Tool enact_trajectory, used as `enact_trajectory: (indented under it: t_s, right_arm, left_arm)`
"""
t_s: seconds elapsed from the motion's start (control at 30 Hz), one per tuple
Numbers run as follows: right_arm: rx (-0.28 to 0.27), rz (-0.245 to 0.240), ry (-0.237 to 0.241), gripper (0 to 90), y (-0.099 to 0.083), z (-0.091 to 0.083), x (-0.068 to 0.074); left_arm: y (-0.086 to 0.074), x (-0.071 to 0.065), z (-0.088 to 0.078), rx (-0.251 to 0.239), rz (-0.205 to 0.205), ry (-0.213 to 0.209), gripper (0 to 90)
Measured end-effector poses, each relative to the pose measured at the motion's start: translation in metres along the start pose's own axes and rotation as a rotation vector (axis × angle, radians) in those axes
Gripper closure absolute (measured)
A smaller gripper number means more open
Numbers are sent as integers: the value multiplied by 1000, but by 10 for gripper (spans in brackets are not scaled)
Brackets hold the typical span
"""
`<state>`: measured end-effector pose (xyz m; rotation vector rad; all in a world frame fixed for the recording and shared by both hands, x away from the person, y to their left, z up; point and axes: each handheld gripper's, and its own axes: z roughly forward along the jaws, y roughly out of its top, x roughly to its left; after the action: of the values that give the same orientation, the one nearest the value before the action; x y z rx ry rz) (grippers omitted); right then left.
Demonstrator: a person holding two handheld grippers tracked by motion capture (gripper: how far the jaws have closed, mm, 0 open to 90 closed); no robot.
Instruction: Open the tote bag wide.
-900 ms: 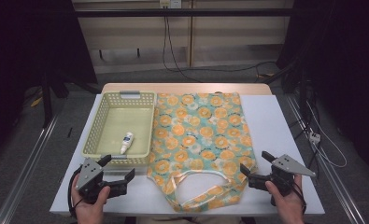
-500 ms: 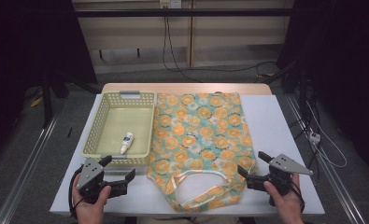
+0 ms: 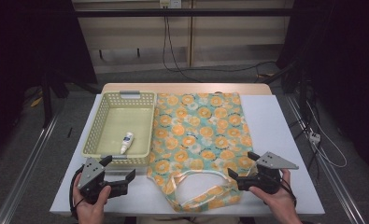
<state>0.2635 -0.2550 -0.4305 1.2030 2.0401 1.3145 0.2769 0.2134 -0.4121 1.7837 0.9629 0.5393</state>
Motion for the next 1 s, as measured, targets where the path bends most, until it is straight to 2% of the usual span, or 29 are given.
enact_trajectory:
  t_s: [0.1, 0.3, 0.33, 0.37, 0.4, 0.43, 0.47, 0.5, 0.57, 0.63, 0.67, 0.7, 0.77, 1.0]
  right_arm:
    - [26, -25, 42, 55, 3, 5, 9]
    - [55, -97, 160, 120, 12, 11, 37]
    - [55, -97, 160, 120, 12, 11, 37]
    - [84, -114, 214, 179, 13, 14, 45]
    - [100, -109, 245, 183, 14, 15, 50]
    - [110, -109, 272, 184, 15, 16, 55]
    - [110, -109, 272, 184, 15, 16, 55]
    - [127, -141, 321, 215, 15, 18, 66]
    - [144, -190, 368, 259, 16, 19, 78]
    - [183, -236, 402, 273, 16, 21, 89]
    - [183, -236, 402, 273, 16, 21, 89]
    - [217, -270, 434, 317, 14, 25, 95]
    - [256, -284, 463, 337, 14, 28, 98]
    - [315, -346, 540, 496, 17, 39, 114]
  left_arm:
    - [0, 0, 0, -2, -2, 0, 51]
    - [-1, 1, -2, -6, -5, -5, 51]
    - [-1, 1, -2, -5, -2, -8, 51]
    - [0, 1, -1, -4, 1, -11, 51]
    - [0, 0, -1, 1, 5, -15, 51]
    - [0, 0, -1, 1, 5, -15, 51]
    - [0, -1, -1, -5, 5, -16, 51]
    - [0, -1, -1, -6, 6, -17, 51]
    - [0, -1, -1, -2, 11, -17, 51]
    - [0, -1, -1, -2, 11, -17, 51]
    - [0, -1, -1, -3, 10, -17, 51]
    - [0, -1, -1, -3, 9, -18, 51]
    - [0, -1, 0, -3, 6, -19, 51]
    - [0, -1, 1, 11, 16, -23, 51]
